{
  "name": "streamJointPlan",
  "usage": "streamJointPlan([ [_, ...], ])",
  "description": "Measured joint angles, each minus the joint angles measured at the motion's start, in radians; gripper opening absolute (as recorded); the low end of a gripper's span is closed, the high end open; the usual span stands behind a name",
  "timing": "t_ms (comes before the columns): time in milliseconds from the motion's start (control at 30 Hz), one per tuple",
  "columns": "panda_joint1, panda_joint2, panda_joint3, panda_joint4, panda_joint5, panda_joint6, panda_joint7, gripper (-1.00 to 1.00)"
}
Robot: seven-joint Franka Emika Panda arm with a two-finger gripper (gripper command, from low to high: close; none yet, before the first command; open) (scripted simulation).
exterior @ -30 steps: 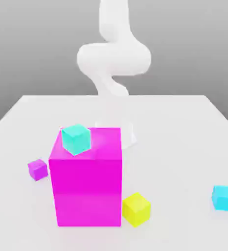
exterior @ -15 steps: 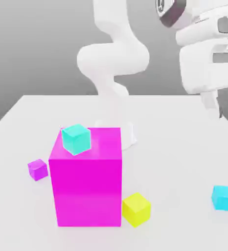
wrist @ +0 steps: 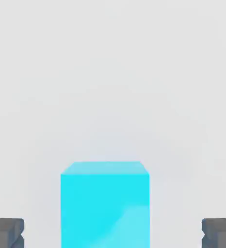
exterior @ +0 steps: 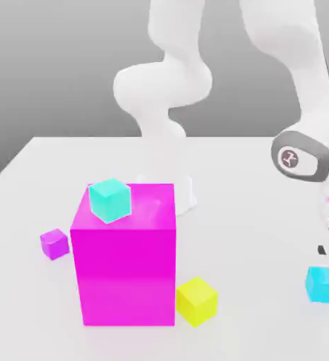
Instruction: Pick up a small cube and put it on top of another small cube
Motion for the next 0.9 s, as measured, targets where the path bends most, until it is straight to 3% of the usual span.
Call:
streamJointPlan([
  [33, 0.005, 0.023, -0.007, 0.005, -0.011, 0.018, 0.008, -1.00],
  [267, 0.005, 0.023, -0.007, 0.005, -0.013, 0.017, 0.010, -1.00],
  [467, -0.050, -0.171, 0.043, -0.032, 0.069, -0.139, -0.068, -1.00],
  [900, -0.337, -0.635, -0.175, -0.027, 0.099, -0.587, -0.437, -1.00],
])
